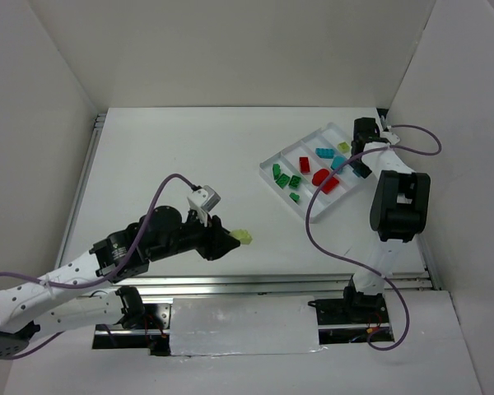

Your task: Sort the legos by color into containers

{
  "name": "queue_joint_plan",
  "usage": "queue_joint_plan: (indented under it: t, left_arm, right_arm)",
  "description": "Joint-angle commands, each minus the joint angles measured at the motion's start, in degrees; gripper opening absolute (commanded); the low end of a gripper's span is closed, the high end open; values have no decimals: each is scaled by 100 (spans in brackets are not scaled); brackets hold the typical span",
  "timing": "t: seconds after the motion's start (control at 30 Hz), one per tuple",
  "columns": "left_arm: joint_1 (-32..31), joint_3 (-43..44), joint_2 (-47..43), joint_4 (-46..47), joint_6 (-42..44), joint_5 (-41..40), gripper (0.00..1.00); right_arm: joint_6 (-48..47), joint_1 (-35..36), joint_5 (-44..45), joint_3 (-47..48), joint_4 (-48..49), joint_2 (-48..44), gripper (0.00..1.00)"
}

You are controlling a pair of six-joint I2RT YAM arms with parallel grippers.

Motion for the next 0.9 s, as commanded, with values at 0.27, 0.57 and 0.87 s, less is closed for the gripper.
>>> queue_joint_plan:
  t: [0.27, 0.57, 0.87]
  left_arm:
    - [11, 144, 202, 405, 90, 51, 0]
    - [11, 179, 202, 335, 108, 7, 0]
    - [29, 196, 158, 660, -85, -107, 0]
  right_arm:
    - [-132, -31, -323, 218, 11, 164, 28]
    - [-167, -4, -570, 156, 47, 59, 90]
    - [-665, 206, -2099, -297, 457, -1301, 95]
